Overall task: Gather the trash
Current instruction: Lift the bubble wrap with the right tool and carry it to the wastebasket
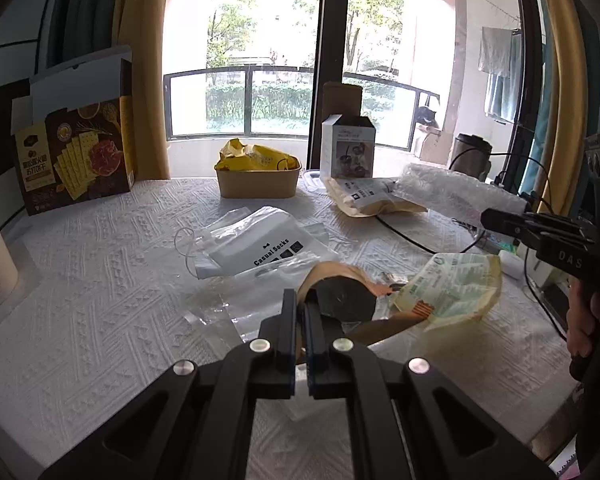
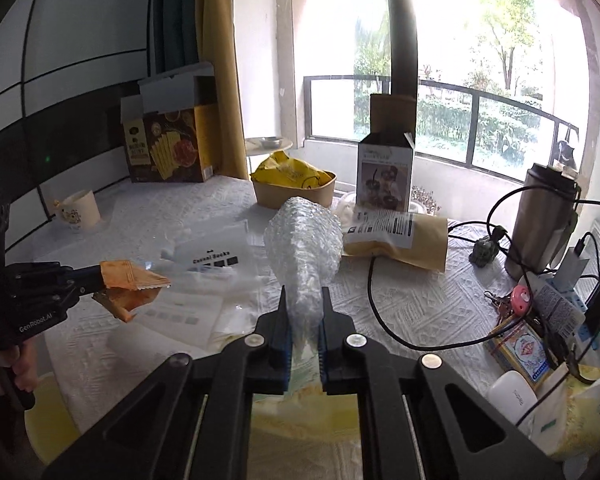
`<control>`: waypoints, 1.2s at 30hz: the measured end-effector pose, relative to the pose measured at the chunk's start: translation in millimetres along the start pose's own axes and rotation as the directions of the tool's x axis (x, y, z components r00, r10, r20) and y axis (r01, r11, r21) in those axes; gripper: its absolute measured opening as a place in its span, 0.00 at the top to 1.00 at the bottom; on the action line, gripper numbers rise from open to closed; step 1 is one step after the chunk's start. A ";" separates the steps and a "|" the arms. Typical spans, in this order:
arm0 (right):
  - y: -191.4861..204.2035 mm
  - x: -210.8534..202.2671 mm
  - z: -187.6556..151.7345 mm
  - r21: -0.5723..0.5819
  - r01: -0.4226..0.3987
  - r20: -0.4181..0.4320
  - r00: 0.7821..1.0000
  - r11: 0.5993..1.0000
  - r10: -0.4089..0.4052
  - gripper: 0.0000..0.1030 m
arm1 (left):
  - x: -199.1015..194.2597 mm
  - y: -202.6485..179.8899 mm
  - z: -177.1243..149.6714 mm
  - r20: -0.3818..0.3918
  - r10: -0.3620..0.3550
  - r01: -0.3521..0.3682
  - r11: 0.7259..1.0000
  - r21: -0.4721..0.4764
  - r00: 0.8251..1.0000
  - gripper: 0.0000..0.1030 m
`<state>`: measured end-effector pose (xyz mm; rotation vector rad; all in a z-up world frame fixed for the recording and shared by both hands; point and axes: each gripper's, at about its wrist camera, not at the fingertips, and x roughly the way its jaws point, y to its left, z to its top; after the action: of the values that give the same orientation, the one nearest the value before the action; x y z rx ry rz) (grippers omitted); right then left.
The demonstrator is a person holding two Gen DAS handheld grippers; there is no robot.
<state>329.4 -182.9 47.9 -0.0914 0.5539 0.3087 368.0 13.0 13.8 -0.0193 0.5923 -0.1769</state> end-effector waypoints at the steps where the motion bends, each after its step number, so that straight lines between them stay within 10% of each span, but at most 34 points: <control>1: 1.7 -3.5 -0.6 0.000 -0.001 0.003 1.000 1.000 0.001 0.91 | -6.0 -1.1 -0.8 0.005 -0.002 0.002 1.000 0.000 1.000 0.97; 36: 96.2 -115.5 -58.6 -0.073 -0.071 0.042 0.996 0.995 0.074 0.91 | -150.8 14.2 -86.2 0.101 0.047 -0.038 0.995 -0.088 0.994 0.98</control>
<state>176.7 -131.8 59.2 -0.1335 0.5025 0.4005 199.4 55.6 24.8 -0.0989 0.4964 -0.1083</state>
